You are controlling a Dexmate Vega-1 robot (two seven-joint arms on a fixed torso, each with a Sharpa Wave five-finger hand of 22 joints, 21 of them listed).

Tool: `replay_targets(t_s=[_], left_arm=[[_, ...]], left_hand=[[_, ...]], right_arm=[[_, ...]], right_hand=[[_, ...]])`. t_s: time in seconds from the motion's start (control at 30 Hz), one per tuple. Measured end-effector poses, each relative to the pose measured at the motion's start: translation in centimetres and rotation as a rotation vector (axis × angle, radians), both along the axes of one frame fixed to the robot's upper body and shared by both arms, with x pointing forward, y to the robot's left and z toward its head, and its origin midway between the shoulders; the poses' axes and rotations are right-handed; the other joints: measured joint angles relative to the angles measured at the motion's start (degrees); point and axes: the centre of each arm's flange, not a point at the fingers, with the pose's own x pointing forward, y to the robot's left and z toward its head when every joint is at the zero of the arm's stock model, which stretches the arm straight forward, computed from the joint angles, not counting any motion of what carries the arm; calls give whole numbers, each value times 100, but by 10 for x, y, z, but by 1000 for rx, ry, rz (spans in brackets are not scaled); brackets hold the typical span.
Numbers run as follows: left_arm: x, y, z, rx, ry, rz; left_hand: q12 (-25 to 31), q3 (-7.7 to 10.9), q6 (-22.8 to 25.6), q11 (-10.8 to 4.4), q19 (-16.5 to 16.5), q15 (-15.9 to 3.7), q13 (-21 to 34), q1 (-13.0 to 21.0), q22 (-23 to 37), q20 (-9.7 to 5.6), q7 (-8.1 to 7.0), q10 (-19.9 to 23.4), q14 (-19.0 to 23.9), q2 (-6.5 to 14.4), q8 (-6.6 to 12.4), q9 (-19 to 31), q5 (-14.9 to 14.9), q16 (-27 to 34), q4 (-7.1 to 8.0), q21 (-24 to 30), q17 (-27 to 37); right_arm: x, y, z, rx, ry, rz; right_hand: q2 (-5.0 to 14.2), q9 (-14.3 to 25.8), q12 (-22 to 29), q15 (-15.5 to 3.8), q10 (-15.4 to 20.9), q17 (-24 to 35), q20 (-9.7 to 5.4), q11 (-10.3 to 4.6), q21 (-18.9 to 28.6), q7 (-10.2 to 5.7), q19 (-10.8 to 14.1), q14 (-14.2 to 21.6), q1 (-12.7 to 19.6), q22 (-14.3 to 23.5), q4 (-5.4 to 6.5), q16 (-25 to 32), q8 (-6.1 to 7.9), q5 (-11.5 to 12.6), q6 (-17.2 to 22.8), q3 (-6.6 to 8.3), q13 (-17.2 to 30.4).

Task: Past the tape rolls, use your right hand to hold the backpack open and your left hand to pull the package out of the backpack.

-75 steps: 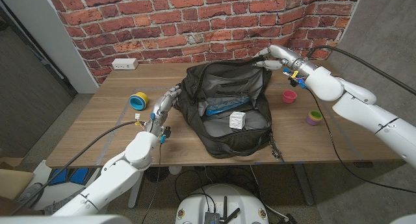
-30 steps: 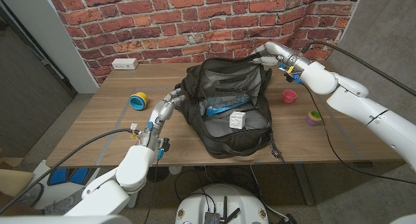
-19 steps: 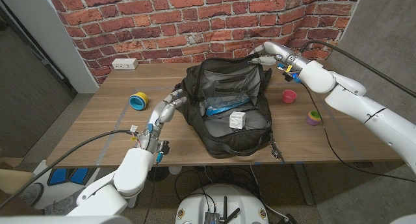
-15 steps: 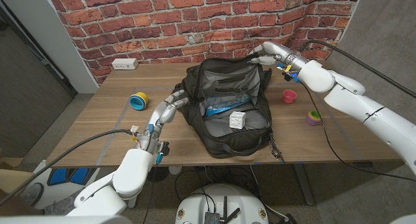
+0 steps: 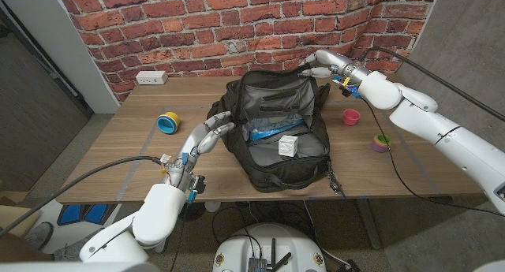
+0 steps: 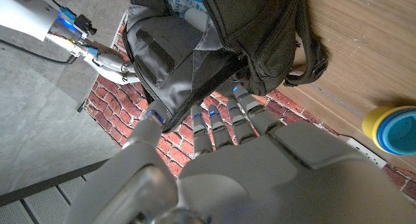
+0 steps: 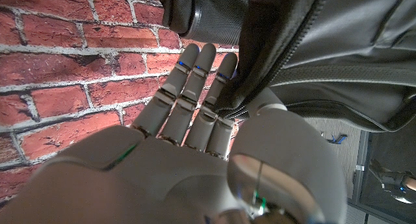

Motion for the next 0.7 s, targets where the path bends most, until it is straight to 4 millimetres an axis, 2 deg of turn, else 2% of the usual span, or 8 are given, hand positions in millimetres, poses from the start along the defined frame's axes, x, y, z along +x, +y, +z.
replay_targets(t_s=[0.17,0.7], left_arm=[[-11,-6,8,60,-12,-2],[-19,-26,27,256,-21,-7]], left_hand=[[0,0,53,-41,34,-13,0,115,0,-28,-8,78,92,-54,0,0,0,0,-49,0,0],[0,-24,191,-158,236,0,0,448,0,-31,-48,252,266,-204,-36,1,28,0,-72,0,0]], right_arm=[[2,2,1,-5,-1,6],[5,5,0,-12,-2,18]], right_hand=[[0,-3,0,21,0,0,0,0,44,20,0,20,0,-14,9,0,-22,0,20,10,0],[0,-9,0,-10,-1,-1,0,1,44,20,0,52,0,-13,9,0,-35,-2,20,10,-1]])
